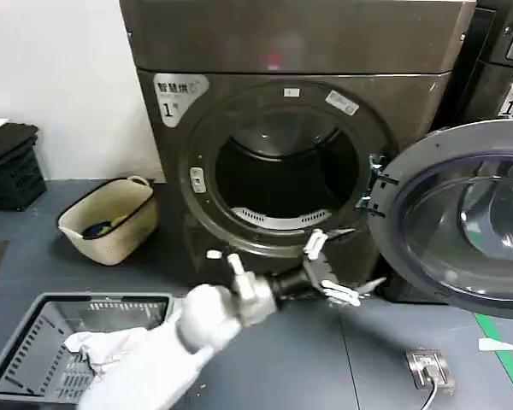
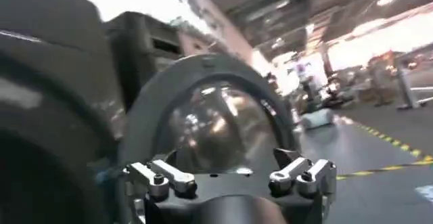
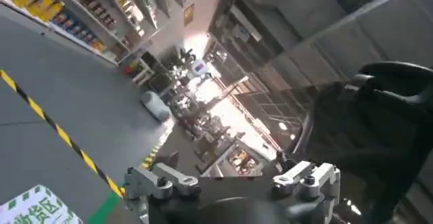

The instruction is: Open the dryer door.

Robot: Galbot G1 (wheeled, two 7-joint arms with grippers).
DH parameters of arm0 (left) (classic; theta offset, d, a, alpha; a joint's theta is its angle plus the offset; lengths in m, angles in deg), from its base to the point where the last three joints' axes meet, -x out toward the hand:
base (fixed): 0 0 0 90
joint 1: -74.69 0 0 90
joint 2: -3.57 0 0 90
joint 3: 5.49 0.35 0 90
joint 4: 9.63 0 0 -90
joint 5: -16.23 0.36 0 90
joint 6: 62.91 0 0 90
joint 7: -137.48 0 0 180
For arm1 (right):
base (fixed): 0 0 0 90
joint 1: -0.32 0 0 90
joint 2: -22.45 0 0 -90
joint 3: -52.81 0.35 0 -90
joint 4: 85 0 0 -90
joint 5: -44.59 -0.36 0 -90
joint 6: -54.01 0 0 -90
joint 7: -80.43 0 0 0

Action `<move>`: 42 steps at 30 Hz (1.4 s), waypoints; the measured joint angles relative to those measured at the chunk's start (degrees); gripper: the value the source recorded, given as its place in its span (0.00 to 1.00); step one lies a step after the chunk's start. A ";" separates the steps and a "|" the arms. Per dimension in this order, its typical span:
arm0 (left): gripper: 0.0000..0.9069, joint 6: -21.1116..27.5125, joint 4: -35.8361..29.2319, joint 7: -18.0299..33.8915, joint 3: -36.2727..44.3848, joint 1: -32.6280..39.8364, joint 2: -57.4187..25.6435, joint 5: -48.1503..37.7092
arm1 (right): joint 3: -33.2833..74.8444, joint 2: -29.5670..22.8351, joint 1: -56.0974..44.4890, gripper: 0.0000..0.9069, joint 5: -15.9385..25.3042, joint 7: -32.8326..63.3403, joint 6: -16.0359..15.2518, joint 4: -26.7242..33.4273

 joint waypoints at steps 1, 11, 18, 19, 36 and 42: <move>1.00 0.64 -1.40 -0.03 -1.73 -1.29 -1.17 -0.24 | -0.07 0.00 0.15 1.00 -0.03 -0.26 0.01 0.03; 1.00 7.70 -10.20 3.96 -17.22 -13.27 -11.39 -3.82 | -0.64 0.00 0.94 1.00 -0.60 -1.91 0.26 0.80; 1.00 19.80 -12.94 13.28 -29.93 -22.75 -16.85 -16.89 | -0.82 0.00 1.05 1.00 -1.27 -2.76 -0.09 1.29; 1.00 21.37 -12.95 14.60 -31.76 -23.99 -17.58 -18.57 | -0.84 0.00 1.18 1.00 -1.27 -2.80 -0.13 1.54; 1.00 35.12 -11.06 57.30 -48.82 -34.60 -27.12 -65.75 | -1.79 0.00 1.16 1.00 -1.70 -3.27 -3.60 2.90; 1.00 35.09 -8.79 75.60 -50.86 -36.38 -30.38 -83.43 | -1.80 0.00 1.12 1.00 -1.97 -3.40 -3.63 2.48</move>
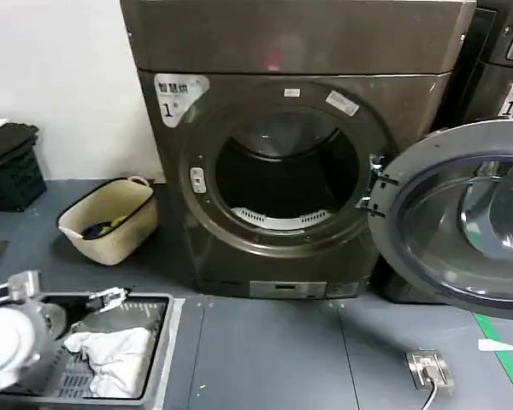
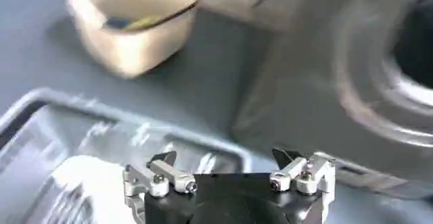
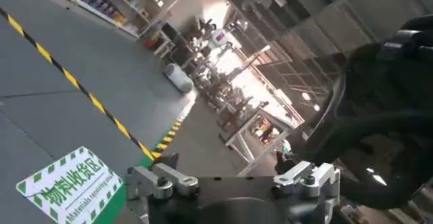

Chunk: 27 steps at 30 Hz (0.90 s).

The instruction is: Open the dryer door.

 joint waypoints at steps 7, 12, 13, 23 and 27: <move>1.00 -0.06 2.11 11.14 -1.72 -0.26 -2.29 -18.31 | -0.33 0.00 0.02 1.00 -1.18 -0.91 0.18 -0.52; 1.00 -0.06 3.16 16.07 -1.21 -0.34 -2.44 -27.37 | -0.02 0.00 -0.03 1.00 -1.92 -1.43 0.40 -0.42; 1.00 -0.06 3.32 16.95 -1.16 -0.45 -2.44 -28.46 | 0.04 0.00 -0.05 1.00 -1.99 -1.49 0.54 -0.41; 1.00 -4.64 5.85 18.39 -1.17 0.23 -2.88 -28.21 | 0.17 0.00 -0.03 1.00 -2.80 -2.68 2.24 -0.10; 1.00 -4.45 6.10 18.88 -1.65 0.54 -2.72 -29.36 | 0.54 0.00 -0.10 1.00 -3.03 -3.95 3.40 -0.25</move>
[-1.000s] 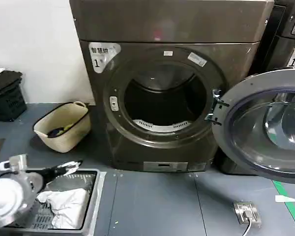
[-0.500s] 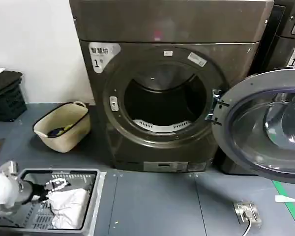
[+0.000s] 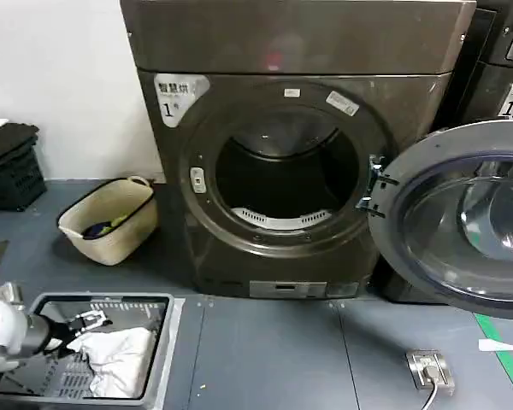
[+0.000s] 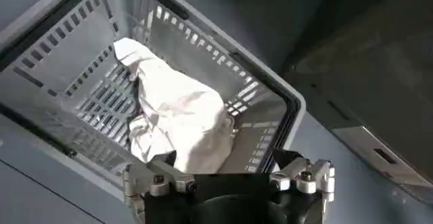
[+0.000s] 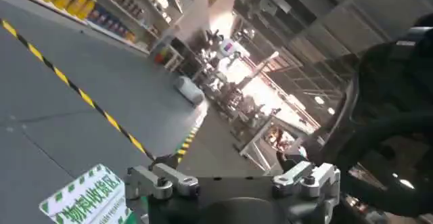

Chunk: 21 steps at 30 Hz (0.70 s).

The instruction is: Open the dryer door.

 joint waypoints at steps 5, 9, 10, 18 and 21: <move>1.00 -0.12 0.35 0.16 -0.06 0.03 0.03 -0.28 | 0.25 0.00 0.03 1.00 -0.80 0.07 -0.15 -0.03; 1.00 -0.51 0.85 0.16 0.14 0.17 0.05 -0.09 | 0.10 0.00 0.00 1.00 -0.79 0.13 -0.36 0.04; 1.00 -0.51 0.96 0.15 0.14 0.18 0.07 -0.04 | 0.04 0.00 -0.01 1.00 -0.78 0.14 -0.35 0.04; 1.00 -0.40 1.34 0.08 0.07 0.30 0.06 -0.07 | -0.07 0.00 -0.09 1.00 -0.78 0.11 0.07 0.30; 1.00 -0.24 1.22 0.18 0.07 0.02 0.14 -0.14 | -0.13 0.00 -0.09 1.00 -0.78 0.05 0.29 0.32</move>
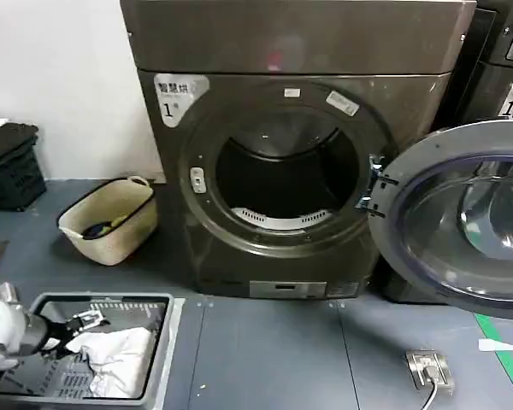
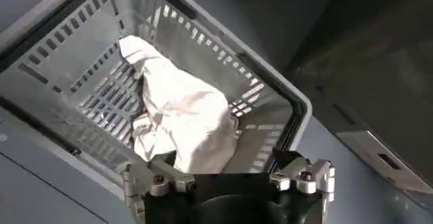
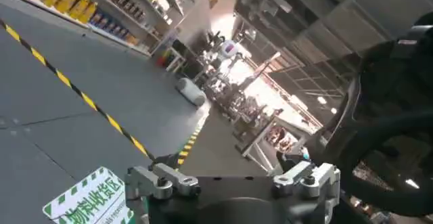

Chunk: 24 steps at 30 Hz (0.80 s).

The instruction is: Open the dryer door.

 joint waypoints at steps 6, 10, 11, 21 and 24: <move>1.00 0.05 0.11 0.05 -0.12 -0.05 0.10 0.05 | 0.14 0.00 -0.17 1.00 -0.13 -0.13 0.24 0.02; 1.00 0.06 0.34 0.03 -0.15 -0.04 0.10 0.35 | 0.18 0.00 -0.05 1.00 -0.30 -0.13 0.22 -0.07; 1.00 0.07 0.35 0.03 -0.21 -0.04 0.10 0.34 | 0.19 0.00 -0.05 1.00 -0.34 -0.13 0.26 -0.07; 1.00 0.10 0.13 0.02 -0.46 -0.27 0.31 0.22 | -0.05 0.00 -0.02 1.00 -0.35 -0.17 0.94 0.13; 1.00 0.11 0.51 -0.05 -0.55 -0.32 0.31 0.25 | -0.06 0.00 -0.03 1.00 -0.35 -0.19 0.94 0.10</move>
